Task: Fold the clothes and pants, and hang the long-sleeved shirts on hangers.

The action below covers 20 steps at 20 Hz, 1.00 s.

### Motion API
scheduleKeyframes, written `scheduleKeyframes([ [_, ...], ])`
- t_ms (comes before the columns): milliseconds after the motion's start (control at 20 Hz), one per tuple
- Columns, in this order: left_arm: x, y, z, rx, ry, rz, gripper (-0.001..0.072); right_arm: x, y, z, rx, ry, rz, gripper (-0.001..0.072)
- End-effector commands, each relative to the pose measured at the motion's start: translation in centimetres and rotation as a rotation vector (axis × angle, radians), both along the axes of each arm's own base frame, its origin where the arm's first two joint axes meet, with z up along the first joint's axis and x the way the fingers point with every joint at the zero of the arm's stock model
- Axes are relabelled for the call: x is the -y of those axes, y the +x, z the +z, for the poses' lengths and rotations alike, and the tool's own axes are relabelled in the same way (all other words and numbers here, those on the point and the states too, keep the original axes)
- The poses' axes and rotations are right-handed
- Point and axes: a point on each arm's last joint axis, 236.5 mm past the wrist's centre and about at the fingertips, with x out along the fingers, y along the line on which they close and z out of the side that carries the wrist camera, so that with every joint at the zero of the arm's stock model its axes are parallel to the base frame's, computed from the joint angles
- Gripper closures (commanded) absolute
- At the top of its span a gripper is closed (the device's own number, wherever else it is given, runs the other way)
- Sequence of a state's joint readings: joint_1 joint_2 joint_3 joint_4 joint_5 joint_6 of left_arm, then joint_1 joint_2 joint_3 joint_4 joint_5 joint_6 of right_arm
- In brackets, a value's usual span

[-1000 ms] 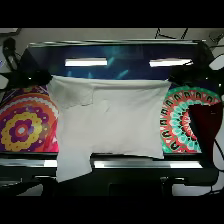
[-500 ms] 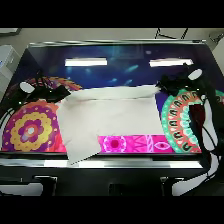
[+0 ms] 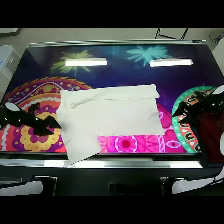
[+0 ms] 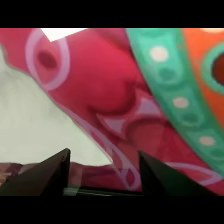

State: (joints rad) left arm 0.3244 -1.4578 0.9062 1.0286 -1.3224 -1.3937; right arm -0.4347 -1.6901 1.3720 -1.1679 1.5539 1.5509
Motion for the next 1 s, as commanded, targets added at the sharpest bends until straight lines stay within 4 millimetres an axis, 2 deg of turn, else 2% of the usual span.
scheduleKeyframes([
  [0, 2.8, -2.5, -1.6, 0.025, -0.113, 0.023, 0.0214, -0.9, -3.1, -0.7, -0.083, 0.052, 0.026, 0.0197],
  [150, 2.9, -1.6, -2.4, 0.057, -0.091, 0.057, 0.0219, -1.1, -2.9, -0.5, -0.074, 0.065, 0.021, 0.0198],
  [200, 3.2, -1.3, -2.5, 0.068, -0.085, 0.055, 0.0241, -1.2, -2.9, -0.5, -0.075, 0.065, 0.022, 0.0199],
  [350, 3.7, -0.3, -3.0, 0.086, -0.043, 0.074, 0.0633, -1.2, -3.3, -0.9, -0.084, 0.062, 0.027, 0.0206],
  [400, 3.7, -0.2, -3.0, 0.089, -0.042, 0.072, 0.0685, -1.4, -3.9, -1.4, -0.096, 0.060, 0.052, 0.0205],
  [500, 3.7, -0.2, -2.7, 0.091, -0.045, 0.069, 0.0685, -2.6, -5.2, -2.8, -0.121, 0.058, 0.111, 0.0177],
  [550, 3.8, -0.3, -2.5, 0.095, -0.047, 0.066, 0.0686, -3.4, -5.6, -3.6, -0.122, 0.061, 0.132, 0.0114],
  [650, 3.8, -0.2, -2.1, 0.109, -0.046, 0.062, 0.0686, -5.1, -5.5, -4.9, -0.100, 0.069, 0.148, 0.0108],
  [750, 3.7, 0.0, -1.7, 0.122, -0.043, 0.061, 0.0686, -6.7, -5.0, -5.3, -0.068, 0.099, 0.147, 0.0112],
  [850, 3.7, 0.0, -1.5, 0.130, -0.042, 0.061, 0.0686, -7.5, -4.6, -5.5, -0.055, 0.093, 0.159, 0.0176],
  [950, 3.7, 0.0, -1.4, 0.129, -0.043, 0.061, 0.0686, -8.7, -4.6, -5.3, -0.055, 0.106, 0.180, 0.0398],
])
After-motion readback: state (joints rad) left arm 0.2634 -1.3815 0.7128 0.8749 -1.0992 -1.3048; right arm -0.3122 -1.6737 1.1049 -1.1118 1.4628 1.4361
